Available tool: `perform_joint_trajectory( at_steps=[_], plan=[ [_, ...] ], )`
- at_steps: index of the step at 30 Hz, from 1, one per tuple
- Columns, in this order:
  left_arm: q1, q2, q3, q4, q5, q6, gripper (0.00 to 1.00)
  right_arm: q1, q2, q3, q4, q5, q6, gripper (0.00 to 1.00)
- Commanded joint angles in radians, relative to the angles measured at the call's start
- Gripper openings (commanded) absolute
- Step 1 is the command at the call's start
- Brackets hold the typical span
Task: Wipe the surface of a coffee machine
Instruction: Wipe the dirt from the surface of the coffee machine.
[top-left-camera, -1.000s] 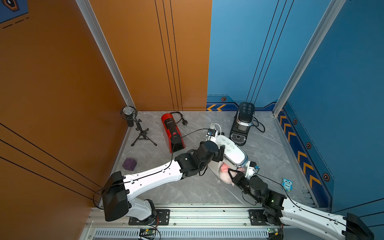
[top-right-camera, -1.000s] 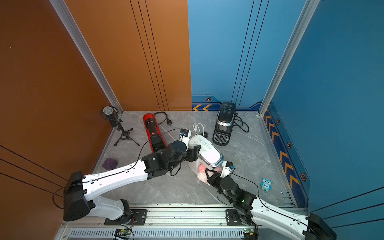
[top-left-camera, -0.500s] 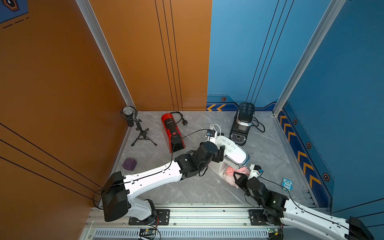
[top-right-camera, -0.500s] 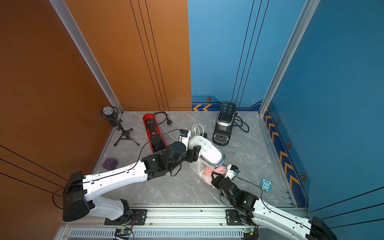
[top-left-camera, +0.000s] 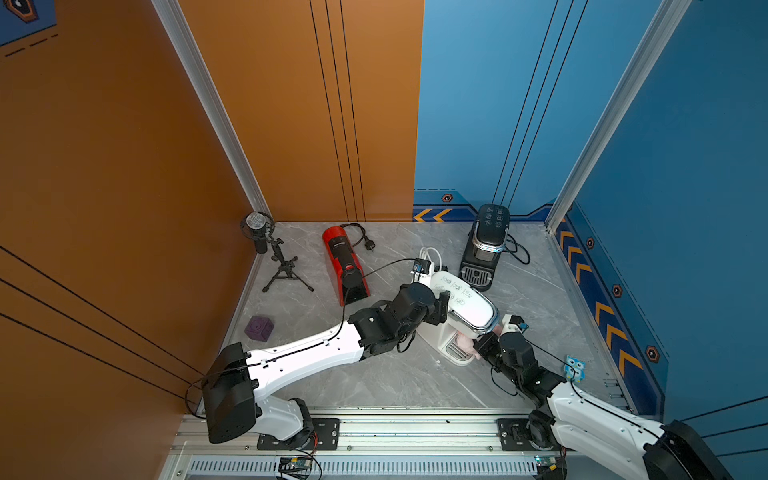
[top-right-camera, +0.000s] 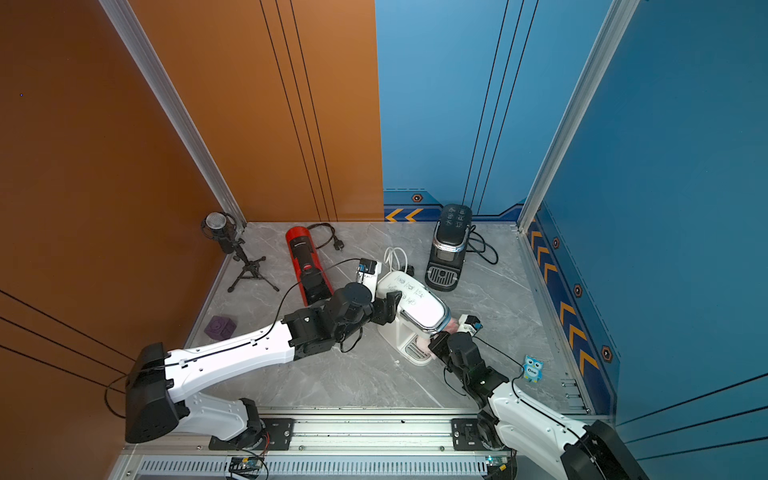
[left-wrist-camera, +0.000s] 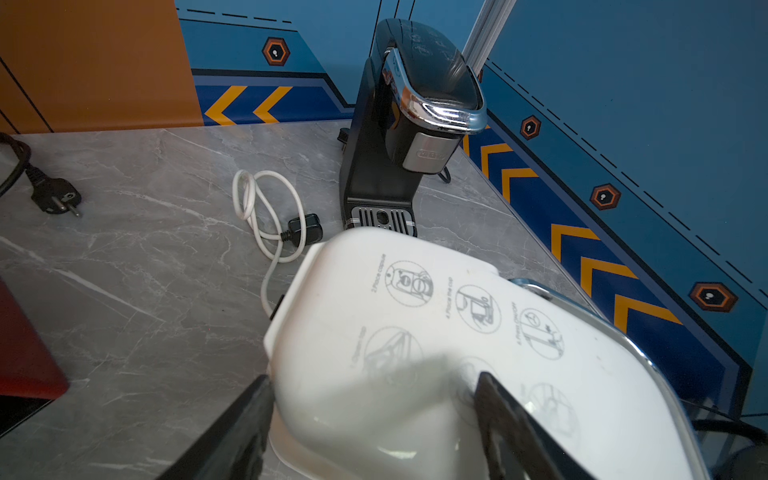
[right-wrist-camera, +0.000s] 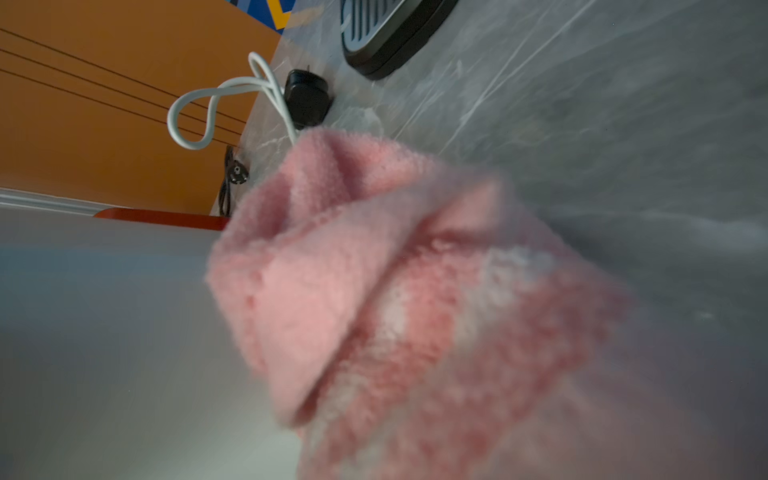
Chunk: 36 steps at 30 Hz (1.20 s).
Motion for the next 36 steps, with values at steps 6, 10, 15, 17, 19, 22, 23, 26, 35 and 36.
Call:
perform_joint_trajectory(
  at_steps=[6,10,15,17,19,22,23,26,35,36],
  plan=[
    [0.012,0.064,-0.047,-0.218,0.059,0.028,0.77,0.084,-0.070,0.026,0.137,-0.008,-0.047,0.00],
    [0.012,0.072,-0.042,-0.217,0.062,0.027,0.77,0.128,0.007,0.009,0.201,0.001,-0.033,0.00],
    [0.002,0.077,-0.034,-0.218,0.064,0.026,0.77,0.226,0.214,0.040,0.373,0.024,-0.030,0.00],
    [-0.003,0.078,-0.035,-0.218,0.065,0.027,0.77,0.271,0.295,0.062,0.435,0.048,-0.026,0.00],
    [-0.005,0.074,-0.035,-0.218,0.065,0.026,0.77,0.317,0.360,0.069,0.487,0.081,-0.005,0.00],
    [-0.007,0.062,-0.042,-0.218,0.058,0.029,0.77,0.363,0.379,0.074,0.460,0.129,-0.006,0.00],
    [-0.007,0.060,-0.045,-0.218,0.055,0.030,0.77,0.365,0.376,0.075,0.446,0.134,-0.007,0.00],
    [-0.004,0.052,-0.053,-0.217,0.051,0.033,0.77,0.354,0.319,0.053,0.382,0.165,0.008,0.00],
    [0.010,0.049,-0.061,-0.217,0.054,0.033,0.77,0.018,-0.232,0.017,-0.202,0.072,-0.065,0.00],
    [0.010,0.049,-0.061,-0.218,0.054,0.032,0.77,-0.019,-0.254,0.022,-0.219,0.039,-0.067,0.00]
  ],
)
